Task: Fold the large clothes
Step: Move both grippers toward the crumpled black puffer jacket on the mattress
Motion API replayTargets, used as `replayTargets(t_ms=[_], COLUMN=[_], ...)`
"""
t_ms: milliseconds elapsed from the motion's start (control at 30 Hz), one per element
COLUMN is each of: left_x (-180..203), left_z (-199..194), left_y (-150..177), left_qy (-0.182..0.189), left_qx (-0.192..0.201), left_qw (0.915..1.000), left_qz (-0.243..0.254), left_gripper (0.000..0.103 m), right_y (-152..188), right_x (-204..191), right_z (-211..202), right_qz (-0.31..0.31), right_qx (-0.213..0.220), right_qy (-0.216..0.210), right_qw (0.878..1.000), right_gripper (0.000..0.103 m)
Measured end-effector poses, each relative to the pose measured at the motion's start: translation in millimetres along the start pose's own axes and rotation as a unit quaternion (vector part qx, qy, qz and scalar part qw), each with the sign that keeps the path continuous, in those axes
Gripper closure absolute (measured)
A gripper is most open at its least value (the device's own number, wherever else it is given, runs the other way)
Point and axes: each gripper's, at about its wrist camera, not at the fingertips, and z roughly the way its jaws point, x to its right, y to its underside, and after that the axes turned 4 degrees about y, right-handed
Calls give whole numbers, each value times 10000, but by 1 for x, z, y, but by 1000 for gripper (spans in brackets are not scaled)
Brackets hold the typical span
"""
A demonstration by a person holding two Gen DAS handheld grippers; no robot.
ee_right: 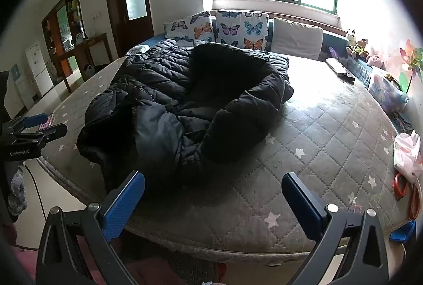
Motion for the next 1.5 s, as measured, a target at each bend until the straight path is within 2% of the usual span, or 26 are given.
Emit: replayTargets(t_ms=[267, 533, 1500], left_x=[2, 1, -1], left_z=[-6, 4, 17], left_y=[13, 14, 14], left_qy=[-45, -96, -99], left_qx=[-134, -382, -561], left_qw=[9999, 9992, 9984], left_qz=[-28, 38, -7], left_gripper=[0, 0, 0], right_y=[3, 5, 0], right_x=[7, -8, -17], right_z=[-1, -3, 5], right_qz=[22, -65, -299], right_qx=[-48, -24, -87], right_qy=[-59, -11, -45], right_qw=[10000, 10000, 9995], right_gripper=[0, 0, 0])
